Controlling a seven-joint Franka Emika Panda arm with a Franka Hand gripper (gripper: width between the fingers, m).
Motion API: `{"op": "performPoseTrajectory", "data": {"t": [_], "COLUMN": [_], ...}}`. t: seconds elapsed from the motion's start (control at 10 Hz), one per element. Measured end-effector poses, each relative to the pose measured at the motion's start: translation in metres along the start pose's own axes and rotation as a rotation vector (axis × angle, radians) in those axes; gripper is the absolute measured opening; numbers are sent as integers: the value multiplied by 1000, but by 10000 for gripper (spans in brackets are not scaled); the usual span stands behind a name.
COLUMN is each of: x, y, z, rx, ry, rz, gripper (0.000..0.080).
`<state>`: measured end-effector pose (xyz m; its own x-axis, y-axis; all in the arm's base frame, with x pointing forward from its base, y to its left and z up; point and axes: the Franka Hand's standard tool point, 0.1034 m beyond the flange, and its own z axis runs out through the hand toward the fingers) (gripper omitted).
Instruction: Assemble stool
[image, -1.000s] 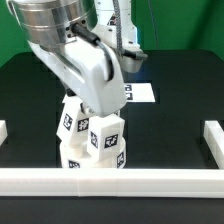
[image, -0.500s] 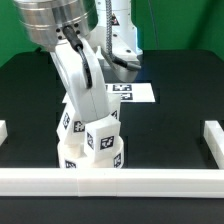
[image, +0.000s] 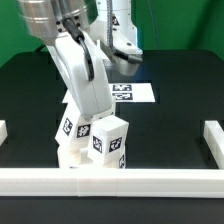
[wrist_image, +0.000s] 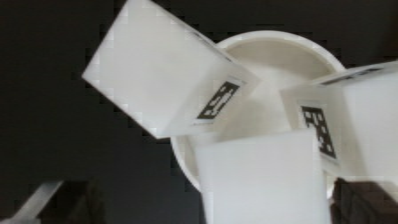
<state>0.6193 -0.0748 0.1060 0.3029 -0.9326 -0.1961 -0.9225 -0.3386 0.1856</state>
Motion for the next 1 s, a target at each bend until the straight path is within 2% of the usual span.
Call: {"op": "performPoseTrajectory", "data": {"t": [0.2,0.6,0.7,0.9,1.0], "x": [0,1,1,-3,-3], "y": [-1,-1,-1,-2,-2], "z": [-11,-9,-8,2,7], "rx": [16,15,11,-30,-35], "ry": [3,6,10,40,41], "rz": [-8,-7,-11,-47,-48], "gripper": [649,649,649,649,649]}}
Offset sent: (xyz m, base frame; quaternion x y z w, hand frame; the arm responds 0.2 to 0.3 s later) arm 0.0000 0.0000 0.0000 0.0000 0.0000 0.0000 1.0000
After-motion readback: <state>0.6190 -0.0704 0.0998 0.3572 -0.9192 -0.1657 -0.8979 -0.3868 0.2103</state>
